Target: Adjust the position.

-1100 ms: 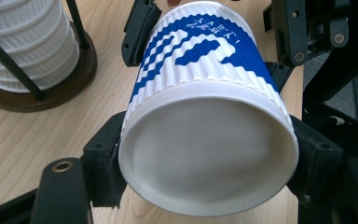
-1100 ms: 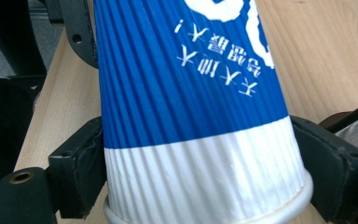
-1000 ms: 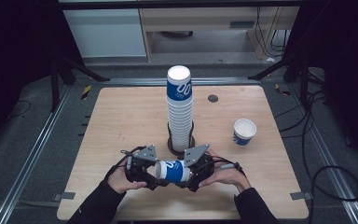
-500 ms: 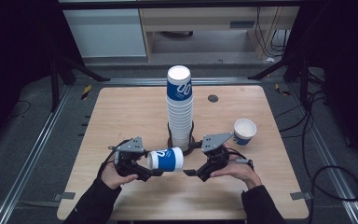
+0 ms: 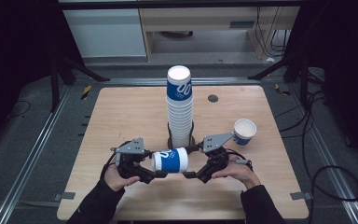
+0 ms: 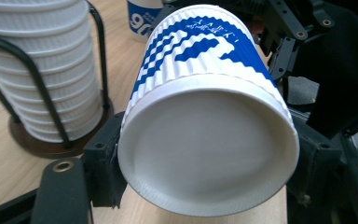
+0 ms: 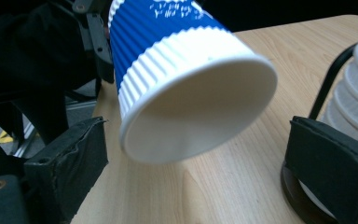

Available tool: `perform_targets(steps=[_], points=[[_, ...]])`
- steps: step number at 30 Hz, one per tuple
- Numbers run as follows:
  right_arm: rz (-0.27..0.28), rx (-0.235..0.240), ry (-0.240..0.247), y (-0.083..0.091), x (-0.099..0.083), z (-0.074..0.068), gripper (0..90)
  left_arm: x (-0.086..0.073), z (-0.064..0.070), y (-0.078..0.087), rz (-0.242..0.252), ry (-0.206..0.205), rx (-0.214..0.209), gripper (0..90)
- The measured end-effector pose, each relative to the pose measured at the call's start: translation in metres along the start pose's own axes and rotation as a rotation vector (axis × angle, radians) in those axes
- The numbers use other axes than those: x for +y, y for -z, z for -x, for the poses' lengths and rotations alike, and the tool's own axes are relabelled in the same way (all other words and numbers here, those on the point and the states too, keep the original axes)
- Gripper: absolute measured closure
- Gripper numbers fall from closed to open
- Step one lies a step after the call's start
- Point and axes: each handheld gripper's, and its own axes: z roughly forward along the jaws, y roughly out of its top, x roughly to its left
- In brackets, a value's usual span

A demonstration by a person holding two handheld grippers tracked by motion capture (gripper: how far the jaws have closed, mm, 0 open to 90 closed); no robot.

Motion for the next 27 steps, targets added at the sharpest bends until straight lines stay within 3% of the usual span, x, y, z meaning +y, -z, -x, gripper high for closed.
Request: perform_targets(steps=[9,16,27], points=[[0.009,0.059,-0.002,-0.0069,-0.0006,-0.0028,6.5,0.0012,0.0059,-0.0052,0.003,-0.019,-0.030,26.7],[0.027,0.097,-0.008,-0.0082,-0.0018,-0.0032,12.9,0.0006,0.0079,-0.0095,-0.019,-0.030,-0.045,26.8],[0.033,0.104,-0.009,-0.0054,-0.0005,-0.0037,16.7,0.0012,0.0068,-0.0083,-0.024,-0.017,-0.045,25.6]])
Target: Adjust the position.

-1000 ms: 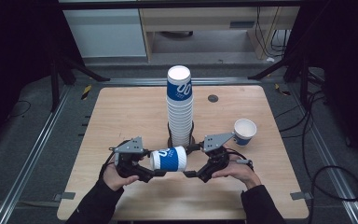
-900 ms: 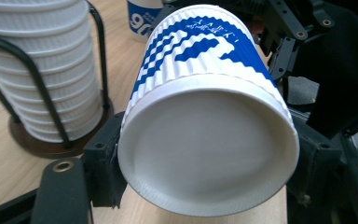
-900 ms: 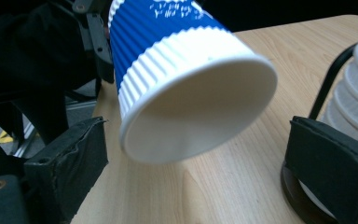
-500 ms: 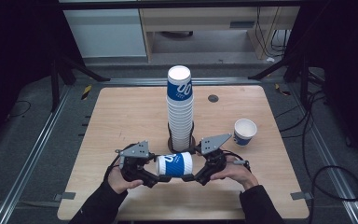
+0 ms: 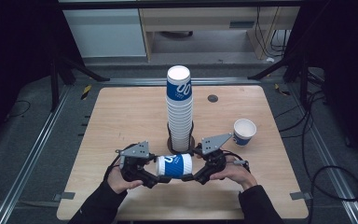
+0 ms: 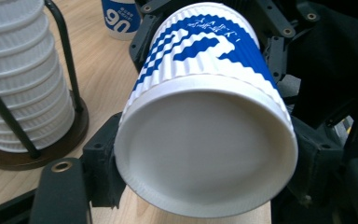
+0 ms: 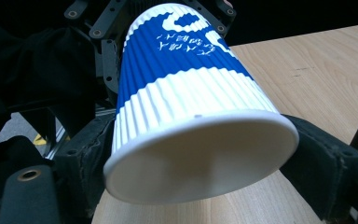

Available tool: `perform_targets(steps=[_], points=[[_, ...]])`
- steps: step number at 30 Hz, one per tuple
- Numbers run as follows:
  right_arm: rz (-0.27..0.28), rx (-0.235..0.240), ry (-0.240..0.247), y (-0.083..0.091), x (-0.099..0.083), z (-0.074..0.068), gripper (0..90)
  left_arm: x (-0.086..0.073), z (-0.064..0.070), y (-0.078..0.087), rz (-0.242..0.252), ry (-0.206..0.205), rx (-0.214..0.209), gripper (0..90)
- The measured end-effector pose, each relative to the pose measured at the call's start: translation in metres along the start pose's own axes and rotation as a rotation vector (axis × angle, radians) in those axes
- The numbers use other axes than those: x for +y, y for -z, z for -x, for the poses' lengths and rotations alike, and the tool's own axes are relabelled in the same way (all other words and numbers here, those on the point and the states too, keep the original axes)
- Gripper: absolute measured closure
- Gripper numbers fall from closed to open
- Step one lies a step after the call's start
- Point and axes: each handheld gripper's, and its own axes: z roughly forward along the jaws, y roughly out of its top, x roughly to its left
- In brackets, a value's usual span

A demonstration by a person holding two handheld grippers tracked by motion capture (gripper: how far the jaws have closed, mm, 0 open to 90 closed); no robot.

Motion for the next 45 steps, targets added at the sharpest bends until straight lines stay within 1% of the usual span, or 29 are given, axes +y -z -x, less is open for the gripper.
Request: perform_targets(steps=[6,13,16,18,19,22,24,26,27,31,35,41,45], points=[[-0.012,-0.006,0.000,0.002,0.000,0.000,17.3,0.000,0.001,0.000,-0.009,-0.005,0.018,25.0],[-0.011,-0.023,0.000,0.006,0.001,0.001,17.4,0.002,0.000,0.007,0.004,-0.008,0.039,24.4],[-0.017,-0.031,0.008,0.008,0.002,0.000,17.5,0.002,-0.001,0.009,-0.001,-0.008,0.047,22.9],[-0.019,-0.035,0.011,0.009,0.002,0.000,17.6,0.002,-0.001,0.009,-0.022,-0.007,0.040,21.0],[-0.022,-0.041,0.014,0.010,0.003,0.000,17.6,0.002,-0.001,0.009,-0.030,-0.010,0.045,20.0],[-0.024,-0.045,0.013,0.013,0.003,0.000,17.6,0.001,-0.002,0.008,-0.048,-0.011,0.042,18.4],[-0.040,-0.060,0.020,0.014,0.003,0.000,17.6,0.001,-0.002,0.008,-0.063,-0.010,0.043,17.9],[-0.044,-0.066,0.023,0.016,0.003,0.000,17.6,0.000,-0.004,0.008,-0.082,-0.007,0.040,16.7],[-0.048,-0.068,0.023,0.016,0.003,0.001,17.6,-0.001,-0.005,0.008,-0.098,-0.006,0.042,16.7],[-0.076,-0.089,0.030,0.016,0.002,0.002,17.6,-0.004,-0.009,0.005,-0.141,0.000,0.057,15.6],[-0.133,-0.104,0.039,0.011,0.000,0.002,17.5,-0.005,-0.010,0.003,-0.163,-0.009,0.070,15.3],[-0.209,-0.107,0.053,-0.002,-0.003,0.000,17.4,-0.006,-0.006,-0.004,-0.202,-0.031,0.061,14.3],[-0.239,-0.094,0.068,-0.011,-0.003,-0.002,17.4,-0.006,-0.004,-0.009,-0.229,-0.046,0.054,14.1]])
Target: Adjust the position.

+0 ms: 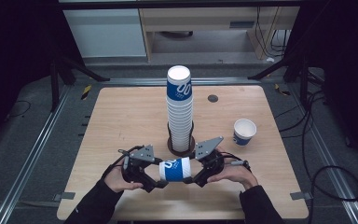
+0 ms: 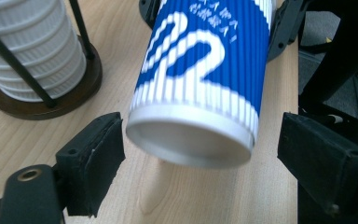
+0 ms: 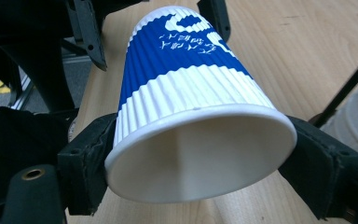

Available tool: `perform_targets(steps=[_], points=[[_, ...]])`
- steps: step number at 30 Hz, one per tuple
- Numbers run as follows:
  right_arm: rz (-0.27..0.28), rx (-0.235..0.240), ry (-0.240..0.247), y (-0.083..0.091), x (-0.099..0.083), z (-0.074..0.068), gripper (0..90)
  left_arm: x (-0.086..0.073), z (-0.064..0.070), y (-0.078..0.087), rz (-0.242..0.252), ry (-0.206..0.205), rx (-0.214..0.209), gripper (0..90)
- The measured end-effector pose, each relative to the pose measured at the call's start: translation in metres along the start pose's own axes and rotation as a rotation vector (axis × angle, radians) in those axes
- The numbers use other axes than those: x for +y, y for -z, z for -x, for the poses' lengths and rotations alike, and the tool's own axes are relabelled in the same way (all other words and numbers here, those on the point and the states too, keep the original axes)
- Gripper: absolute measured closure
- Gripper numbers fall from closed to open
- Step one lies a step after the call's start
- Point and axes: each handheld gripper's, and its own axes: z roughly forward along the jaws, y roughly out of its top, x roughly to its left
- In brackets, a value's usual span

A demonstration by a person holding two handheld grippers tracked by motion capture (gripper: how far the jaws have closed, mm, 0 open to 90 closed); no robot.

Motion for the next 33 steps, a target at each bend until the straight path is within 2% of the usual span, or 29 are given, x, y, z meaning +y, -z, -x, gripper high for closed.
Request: perform_targets(steps=[5,12,15,20,25,28,33], points=[[-0.024,0.016,0.016,-0.008,0.002,-0.004,17.4,0.000,0.002,-0.004,-0.019,-0.011,-0.005,14.5],[-0.025,0.029,0.031,-0.012,0.005,-0.007,17.4,0.001,0.004,-0.007,-0.040,-0.025,-0.016,19.6],[-0.026,0.034,0.032,-0.012,0.005,-0.007,17.2,0.000,0.004,-0.007,-0.035,-0.028,-0.016,25.0],[-0.016,0.035,0.031,-0.011,0.005,-0.006,15.8,0.000,0.003,-0.005,-0.023,-0.031,-0.026,25.7],[0.019,0.017,0.027,-0.009,0.006,-0.005,13.1,0.000,0.002,-0.003,-0.004,-0.023,-0.019,26.3],[0.043,-0.002,0.016,-0.005,0.006,-0.004,10.6,-0.001,0.000,-0.002,-0.001,-0.015,-0.001,26.4],[0.114,-0.059,-0.014,0.009,0.008,0.001,8.7,-0.004,-0.006,0.006,0.036,0.006,0.021,26.4]])
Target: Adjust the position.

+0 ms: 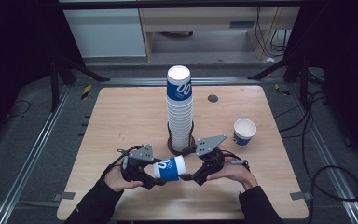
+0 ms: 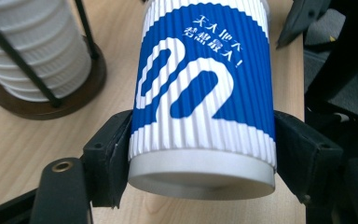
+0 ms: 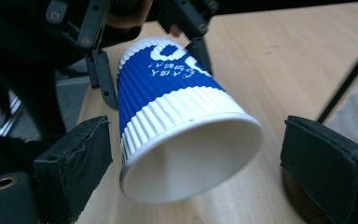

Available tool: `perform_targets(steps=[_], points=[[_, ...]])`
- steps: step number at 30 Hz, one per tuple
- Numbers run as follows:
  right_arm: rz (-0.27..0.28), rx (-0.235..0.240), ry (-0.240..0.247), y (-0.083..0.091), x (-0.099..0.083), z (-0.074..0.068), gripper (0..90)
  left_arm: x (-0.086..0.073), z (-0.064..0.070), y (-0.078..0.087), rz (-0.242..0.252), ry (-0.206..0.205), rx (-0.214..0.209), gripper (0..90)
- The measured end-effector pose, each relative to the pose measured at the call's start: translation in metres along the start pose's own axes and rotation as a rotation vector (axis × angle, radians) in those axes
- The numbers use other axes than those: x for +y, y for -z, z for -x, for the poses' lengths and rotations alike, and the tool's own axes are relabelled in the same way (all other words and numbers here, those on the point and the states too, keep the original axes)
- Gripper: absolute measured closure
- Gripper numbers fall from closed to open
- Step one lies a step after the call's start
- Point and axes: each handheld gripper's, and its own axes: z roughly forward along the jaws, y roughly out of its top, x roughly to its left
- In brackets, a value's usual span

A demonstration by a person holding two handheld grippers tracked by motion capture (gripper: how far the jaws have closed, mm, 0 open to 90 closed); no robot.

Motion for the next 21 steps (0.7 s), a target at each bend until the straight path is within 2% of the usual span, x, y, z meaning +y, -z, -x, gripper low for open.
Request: perform_targets(steps=[6,10,17,21], points=[[0.063,-0.039,-0.036,0.014,0.000,0.005,8.3,0.000,-0.004,0.010,0.086,0.027,0.032,26.3],[0.089,-0.053,-0.053,0.018,0.000,0.007,7.8,0.000,-0.003,0.012,0.130,0.034,0.044,26.4],[0.117,-0.041,-0.073,0.020,-0.001,0.008,7.5,-0.001,-0.004,0.010,0.189,0.046,0.046,26.4],[0.126,-0.029,-0.081,0.019,-0.001,0.007,7.2,-0.001,-0.003,0.010,0.202,0.044,0.046,26.4]])
